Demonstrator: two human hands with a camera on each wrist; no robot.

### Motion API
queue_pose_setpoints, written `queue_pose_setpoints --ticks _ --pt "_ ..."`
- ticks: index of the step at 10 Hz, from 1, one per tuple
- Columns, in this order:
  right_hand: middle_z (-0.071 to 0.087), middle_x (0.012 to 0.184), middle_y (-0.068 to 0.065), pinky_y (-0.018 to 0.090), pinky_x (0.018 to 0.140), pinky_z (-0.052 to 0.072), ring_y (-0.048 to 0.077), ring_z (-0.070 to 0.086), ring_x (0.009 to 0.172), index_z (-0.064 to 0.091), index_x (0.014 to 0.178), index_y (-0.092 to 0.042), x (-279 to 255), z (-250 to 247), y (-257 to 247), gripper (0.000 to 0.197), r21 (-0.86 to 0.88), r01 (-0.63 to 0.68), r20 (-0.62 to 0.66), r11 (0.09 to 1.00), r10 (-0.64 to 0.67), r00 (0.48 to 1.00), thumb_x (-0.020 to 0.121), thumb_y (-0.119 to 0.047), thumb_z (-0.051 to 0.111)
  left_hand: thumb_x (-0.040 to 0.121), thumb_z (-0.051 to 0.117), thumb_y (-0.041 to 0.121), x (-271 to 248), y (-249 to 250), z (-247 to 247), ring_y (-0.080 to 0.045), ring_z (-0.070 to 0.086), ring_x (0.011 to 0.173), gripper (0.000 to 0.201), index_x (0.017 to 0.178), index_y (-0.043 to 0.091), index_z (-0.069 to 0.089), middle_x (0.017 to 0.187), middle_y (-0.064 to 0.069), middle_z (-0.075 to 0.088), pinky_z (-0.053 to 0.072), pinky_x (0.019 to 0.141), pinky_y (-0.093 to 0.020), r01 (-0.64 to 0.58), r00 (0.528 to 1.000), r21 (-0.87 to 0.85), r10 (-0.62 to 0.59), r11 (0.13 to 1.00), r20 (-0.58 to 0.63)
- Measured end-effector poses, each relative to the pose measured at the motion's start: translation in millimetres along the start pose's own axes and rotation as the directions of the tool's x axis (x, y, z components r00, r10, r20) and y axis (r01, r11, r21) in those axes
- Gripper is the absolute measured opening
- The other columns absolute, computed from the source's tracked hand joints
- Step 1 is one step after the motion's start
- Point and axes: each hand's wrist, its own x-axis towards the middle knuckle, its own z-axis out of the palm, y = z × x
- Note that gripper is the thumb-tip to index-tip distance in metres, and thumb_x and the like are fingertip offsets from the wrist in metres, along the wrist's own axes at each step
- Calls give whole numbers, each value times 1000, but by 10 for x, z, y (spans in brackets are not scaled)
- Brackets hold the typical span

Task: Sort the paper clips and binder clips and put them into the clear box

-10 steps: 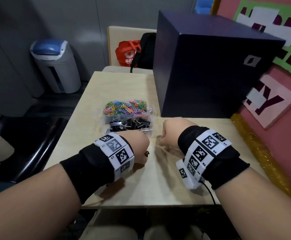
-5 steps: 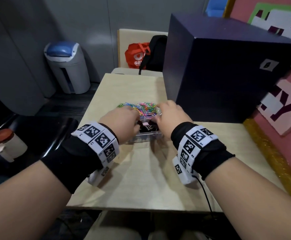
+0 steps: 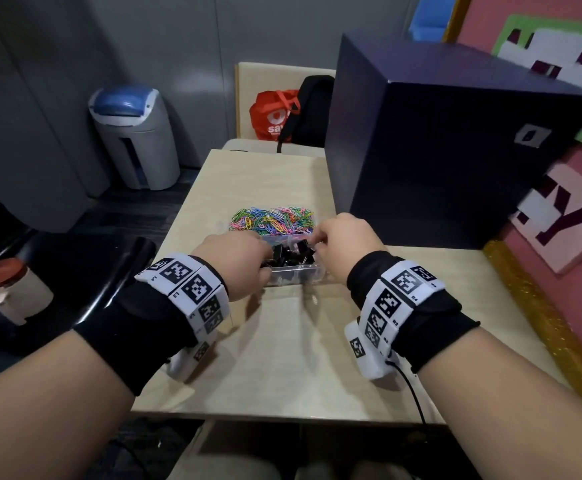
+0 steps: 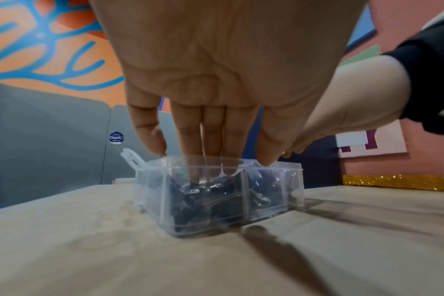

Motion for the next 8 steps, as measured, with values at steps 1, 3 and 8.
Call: queue_pose_setpoints --ticks 1,3,8 --pt "58 113 4 28 90 48 23 58 104 72 101 -23 14 -35 3 24 79 -4 -89 997 11 996 93 -15 51 89 47 35 -26 -66 -34 -25 57 110 33 118 29 61 120 1 55 50 89 -41 75 993 -104 -83 992 -80" --pt "58 107 0 22 88 47 16 60 96 74 100 -20 44 -52 -4 23 214 62 -284 975 1 959 92 -14 53 91 46 36 -45 -179 -60 -26 55 109 28 112 26 62 116 0 57 43 89 -39 216 969 -98 -226 971 -104" --pt "54 121 0 39 96 45 26 50 114 68 108 -29 98 87 -22 30 -8 -53 -24 999 53 998 94 -16 44 91 47 15 18 -217 3 -27 50 107 29 114 26 61 111 -1 57 40 86 -41 248 960 80 -234 965 -157"
